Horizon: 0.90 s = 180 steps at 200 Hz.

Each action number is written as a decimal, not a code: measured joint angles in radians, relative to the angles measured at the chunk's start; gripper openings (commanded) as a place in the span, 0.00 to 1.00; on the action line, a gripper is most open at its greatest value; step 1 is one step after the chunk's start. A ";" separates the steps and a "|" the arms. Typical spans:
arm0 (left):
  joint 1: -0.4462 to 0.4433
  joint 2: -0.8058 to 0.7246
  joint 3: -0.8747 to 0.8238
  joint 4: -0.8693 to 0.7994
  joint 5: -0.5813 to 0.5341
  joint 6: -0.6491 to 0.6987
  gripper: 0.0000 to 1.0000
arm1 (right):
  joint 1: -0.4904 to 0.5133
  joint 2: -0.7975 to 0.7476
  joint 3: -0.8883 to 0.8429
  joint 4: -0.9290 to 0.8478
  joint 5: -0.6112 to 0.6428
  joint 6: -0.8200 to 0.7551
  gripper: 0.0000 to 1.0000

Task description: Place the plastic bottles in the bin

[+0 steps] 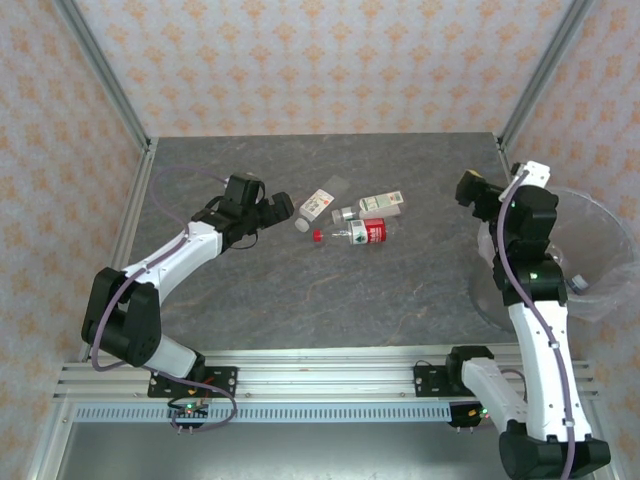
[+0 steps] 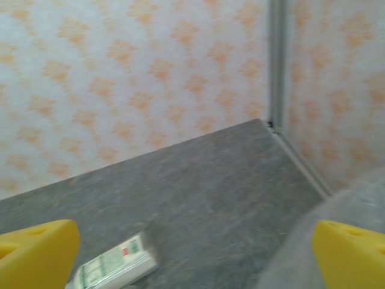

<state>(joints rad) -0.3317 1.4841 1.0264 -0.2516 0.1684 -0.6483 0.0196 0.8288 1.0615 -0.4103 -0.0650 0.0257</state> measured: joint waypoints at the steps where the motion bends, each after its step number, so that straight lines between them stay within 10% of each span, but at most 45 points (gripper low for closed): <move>1: 0.000 0.000 0.000 0.000 0.000 -0.002 1.00 | 0.002 0.001 0.001 0.000 -0.002 0.000 0.99; 80: 0.000 -0.002 -0.002 0.000 0.003 0.003 1.00 | 0.278 0.239 0.016 0.039 -0.145 -0.191 0.99; 180: 0.000 -0.119 -0.098 0.010 -0.012 0.002 1.00 | 0.324 0.609 0.032 0.050 -0.357 -0.513 0.99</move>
<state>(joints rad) -0.3317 1.3655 0.9279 -0.2420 0.1566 -0.6460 0.3435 1.4376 1.0931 -0.3607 -0.4221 -0.4877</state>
